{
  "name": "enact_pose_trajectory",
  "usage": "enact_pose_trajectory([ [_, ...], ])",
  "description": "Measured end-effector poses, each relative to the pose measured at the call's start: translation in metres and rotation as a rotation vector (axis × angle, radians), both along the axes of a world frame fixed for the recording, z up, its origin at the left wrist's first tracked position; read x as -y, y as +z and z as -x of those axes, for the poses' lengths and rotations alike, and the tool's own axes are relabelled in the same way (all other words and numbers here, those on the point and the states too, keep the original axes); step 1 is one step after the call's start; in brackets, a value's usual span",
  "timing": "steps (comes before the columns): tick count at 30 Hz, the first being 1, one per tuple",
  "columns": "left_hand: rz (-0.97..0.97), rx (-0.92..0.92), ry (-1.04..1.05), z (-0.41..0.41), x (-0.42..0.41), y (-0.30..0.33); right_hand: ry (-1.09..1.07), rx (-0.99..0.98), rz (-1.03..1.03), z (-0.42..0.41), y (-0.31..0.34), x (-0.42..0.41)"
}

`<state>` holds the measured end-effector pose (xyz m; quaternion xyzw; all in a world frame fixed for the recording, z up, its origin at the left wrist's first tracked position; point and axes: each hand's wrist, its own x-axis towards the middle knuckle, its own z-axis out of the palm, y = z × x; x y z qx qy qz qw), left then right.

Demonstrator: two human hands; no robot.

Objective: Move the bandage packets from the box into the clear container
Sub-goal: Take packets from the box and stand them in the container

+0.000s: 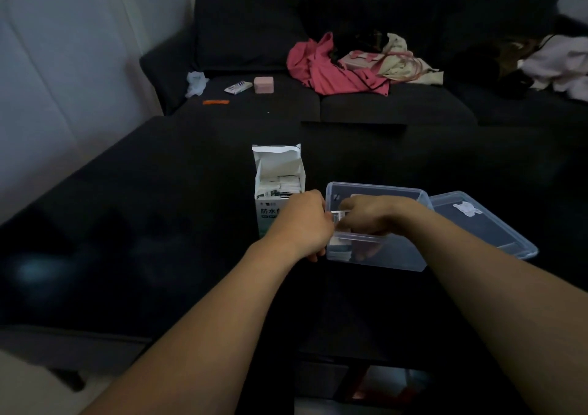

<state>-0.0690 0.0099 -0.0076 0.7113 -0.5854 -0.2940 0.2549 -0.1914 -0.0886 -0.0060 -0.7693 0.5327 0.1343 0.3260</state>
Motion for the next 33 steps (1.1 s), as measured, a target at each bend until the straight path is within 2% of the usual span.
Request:
enact_pose_trajectory([
  [4,-0.012,0.010,0.002,0.000,-0.004,0.005,-0.112,0.072,-0.104,0.005,0.010,-0.002],
  [7,0.061,0.004,0.052,-0.005,-0.006,0.007,-0.134,0.087,-0.070,0.013,0.017,-0.002],
  [9,0.272,0.004,0.160,-0.019,-0.006,0.011,-0.157,0.180,0.051,0.018,0.025,-0.003],
  [12,0.628,0.014,0.408,-0.050,-0.013,0.022,-0.177,0.450,0.311,0.018,0.042,-0.008],
  [14,0.698,-0.027,0.496,-0.066,-0.020,0.025,-0.191,0.530,0.409,0.014,0.050,-0.011],
  [15,0.691,-0.037,0.524,-0.073,-0.022,0.024,-0.216,0.493,0.409,0.013,0.050,-0.011],
  [17,0.623,-0.022,0.534,-0.082,-0.024,0.020,-0.286,0.273,0.316,0.015,0.044,-0.007],
  [20,0.528,0.010,0.415,-0.080,-0.027,0.016,-0.304,-0.015,0.117,0.023,0.025,-0.004],
  [23,0.489,-0.003,0.251,-0.065,-0.031,0.016,-0.298,-0.036,0.044,0.025,0.017,-0.005],
  [28,0.438,-0.086,0.028,-0.035,-0.028,0.013,-0.409,0.064,0.149,0.031,0.025,0.000],
  [31,0.440,-0.050,-0.073,-0.018,-0.021,0.012,-0.330,-0.090,0.178,0.032,0.025,-0.012],
  [33,0.398,0.062,-0.126,-0.011,-0.016,0.009,-0.256,-0.178,0.217,0.030,0.022,-0.021],
])
